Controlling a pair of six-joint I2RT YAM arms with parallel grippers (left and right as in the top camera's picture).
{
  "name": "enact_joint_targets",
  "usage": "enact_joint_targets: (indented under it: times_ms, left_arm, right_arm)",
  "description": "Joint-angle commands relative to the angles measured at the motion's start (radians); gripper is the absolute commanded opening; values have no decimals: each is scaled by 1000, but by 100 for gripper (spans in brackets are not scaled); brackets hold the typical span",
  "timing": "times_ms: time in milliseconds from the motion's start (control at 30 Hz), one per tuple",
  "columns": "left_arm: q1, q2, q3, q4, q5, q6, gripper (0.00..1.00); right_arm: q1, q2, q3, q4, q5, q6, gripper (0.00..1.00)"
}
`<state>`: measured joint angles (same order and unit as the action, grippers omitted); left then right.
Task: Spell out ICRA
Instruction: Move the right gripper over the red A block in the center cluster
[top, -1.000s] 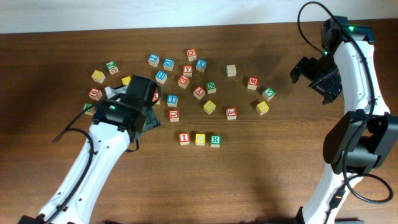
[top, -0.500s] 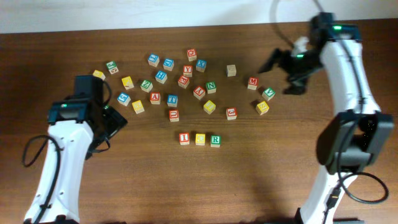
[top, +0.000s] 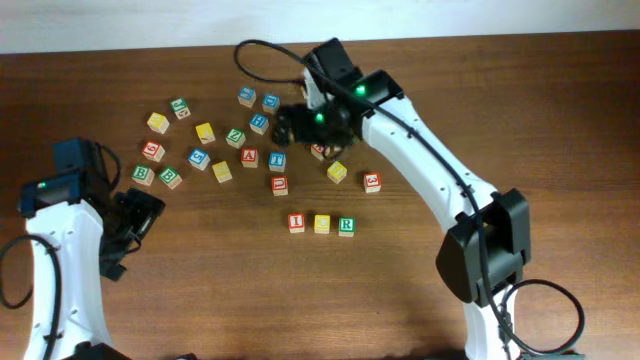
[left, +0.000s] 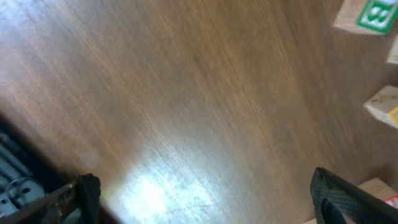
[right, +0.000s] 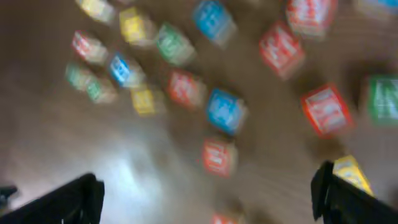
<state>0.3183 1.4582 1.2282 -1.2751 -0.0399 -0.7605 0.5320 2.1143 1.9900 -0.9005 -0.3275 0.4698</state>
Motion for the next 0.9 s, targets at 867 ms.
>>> enact_joint_targets:
  times_ms: [867]
  left_arm:
    - [5, -14, -4, -47, -80, -9, 99]
  right_arm:
    - [240, 310, 7, 419, 313, 224, 74]
